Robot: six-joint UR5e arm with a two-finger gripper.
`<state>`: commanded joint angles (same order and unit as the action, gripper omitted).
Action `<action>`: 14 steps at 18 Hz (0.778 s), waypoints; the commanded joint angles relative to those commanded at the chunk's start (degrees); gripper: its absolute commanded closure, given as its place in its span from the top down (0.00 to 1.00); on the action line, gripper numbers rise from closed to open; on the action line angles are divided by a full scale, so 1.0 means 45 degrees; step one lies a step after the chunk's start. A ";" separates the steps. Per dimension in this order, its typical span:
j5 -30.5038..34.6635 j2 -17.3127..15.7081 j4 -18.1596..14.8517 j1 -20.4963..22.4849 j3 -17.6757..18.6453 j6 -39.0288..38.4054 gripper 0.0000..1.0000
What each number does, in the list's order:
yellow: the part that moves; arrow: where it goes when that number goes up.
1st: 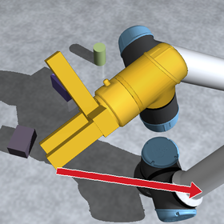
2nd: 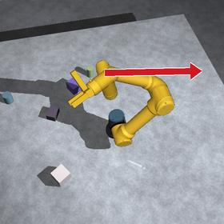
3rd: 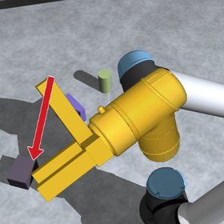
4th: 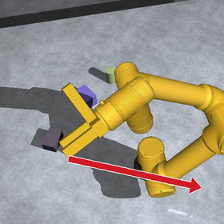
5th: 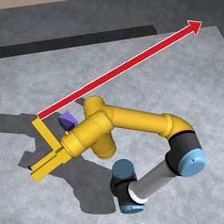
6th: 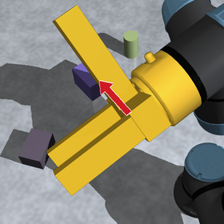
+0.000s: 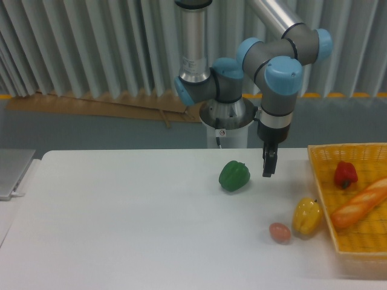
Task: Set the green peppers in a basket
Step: 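Move the open gripper toward the green bell pepper on the table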
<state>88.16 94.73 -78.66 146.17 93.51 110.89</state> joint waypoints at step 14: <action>-0.0725 -0.0172 -0.0685 0.0311 0.0606 -0.2667 1.00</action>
<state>84.90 93.96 -81.74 147.56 96.24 98.88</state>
